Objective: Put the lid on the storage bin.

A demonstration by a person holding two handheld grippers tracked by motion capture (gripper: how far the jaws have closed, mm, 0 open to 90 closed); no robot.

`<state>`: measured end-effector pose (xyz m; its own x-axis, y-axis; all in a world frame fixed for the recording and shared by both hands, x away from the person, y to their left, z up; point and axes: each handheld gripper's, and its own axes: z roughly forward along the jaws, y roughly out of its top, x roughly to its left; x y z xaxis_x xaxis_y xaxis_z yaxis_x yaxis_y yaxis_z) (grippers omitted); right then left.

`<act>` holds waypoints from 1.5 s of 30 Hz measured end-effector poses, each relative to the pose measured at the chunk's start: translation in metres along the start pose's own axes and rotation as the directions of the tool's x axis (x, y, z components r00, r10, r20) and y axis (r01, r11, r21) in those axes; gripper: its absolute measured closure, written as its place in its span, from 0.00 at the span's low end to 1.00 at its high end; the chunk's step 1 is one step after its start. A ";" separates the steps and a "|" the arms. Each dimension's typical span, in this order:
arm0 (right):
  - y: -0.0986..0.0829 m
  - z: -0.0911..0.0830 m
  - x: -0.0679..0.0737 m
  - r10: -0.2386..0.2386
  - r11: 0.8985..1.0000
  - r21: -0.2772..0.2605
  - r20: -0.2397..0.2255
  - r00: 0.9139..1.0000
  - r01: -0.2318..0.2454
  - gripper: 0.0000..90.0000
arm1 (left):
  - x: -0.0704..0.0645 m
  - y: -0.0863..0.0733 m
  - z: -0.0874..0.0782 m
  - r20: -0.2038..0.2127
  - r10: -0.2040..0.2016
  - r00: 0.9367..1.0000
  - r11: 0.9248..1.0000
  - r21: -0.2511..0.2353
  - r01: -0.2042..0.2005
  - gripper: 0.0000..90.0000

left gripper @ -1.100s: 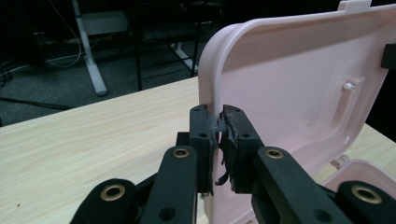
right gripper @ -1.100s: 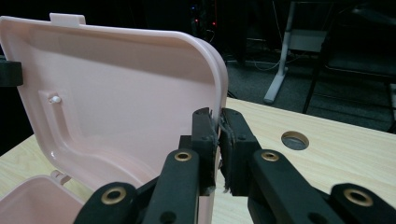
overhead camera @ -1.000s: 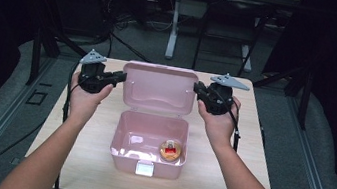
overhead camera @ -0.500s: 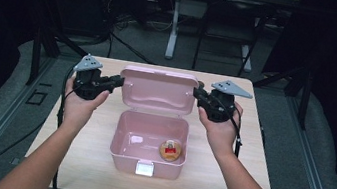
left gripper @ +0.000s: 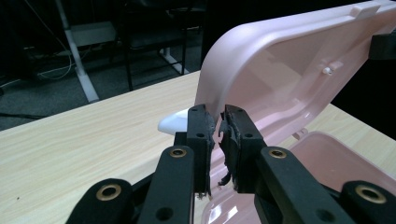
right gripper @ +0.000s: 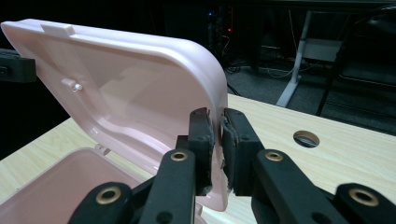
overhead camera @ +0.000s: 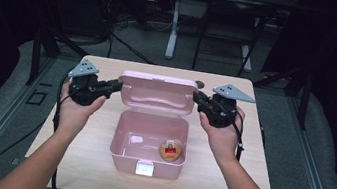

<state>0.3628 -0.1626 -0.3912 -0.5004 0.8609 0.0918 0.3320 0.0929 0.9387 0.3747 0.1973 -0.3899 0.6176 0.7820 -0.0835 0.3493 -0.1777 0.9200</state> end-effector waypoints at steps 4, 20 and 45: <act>-0.002 -0.004 0.001 -0.010 1.000 0.000 -0.007 1.000 0.010 0.91 | -0.002 0.000 -0.003 0.005 0.008 1.000 1.000 0.010 -0.008 0.89; -0.007 -0.014 0.006 -0.027 1.000 -0.002 -0.028 0.999 0.027 0.89 | -0.006 -0.006 -0.013 0.030 0.011 0.999 1.000 0.011 -0.012 0.89; -0.021 -0.031 0.015 -0.050 0.999 -0.006 -0.071 0.996 0.050 0.85 | -0.016 -0.018 -0.031 0.065 0.034 0.997 0.999 0.006 -0.035 0.88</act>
<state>0.3234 -0.1675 -0.3990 -0.5722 0.8173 0.0678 0.3015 0.1328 0.9442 0.3367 0.2065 -0.3937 0.6734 0.7353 -0.0765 0.3322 -0.2085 0.9199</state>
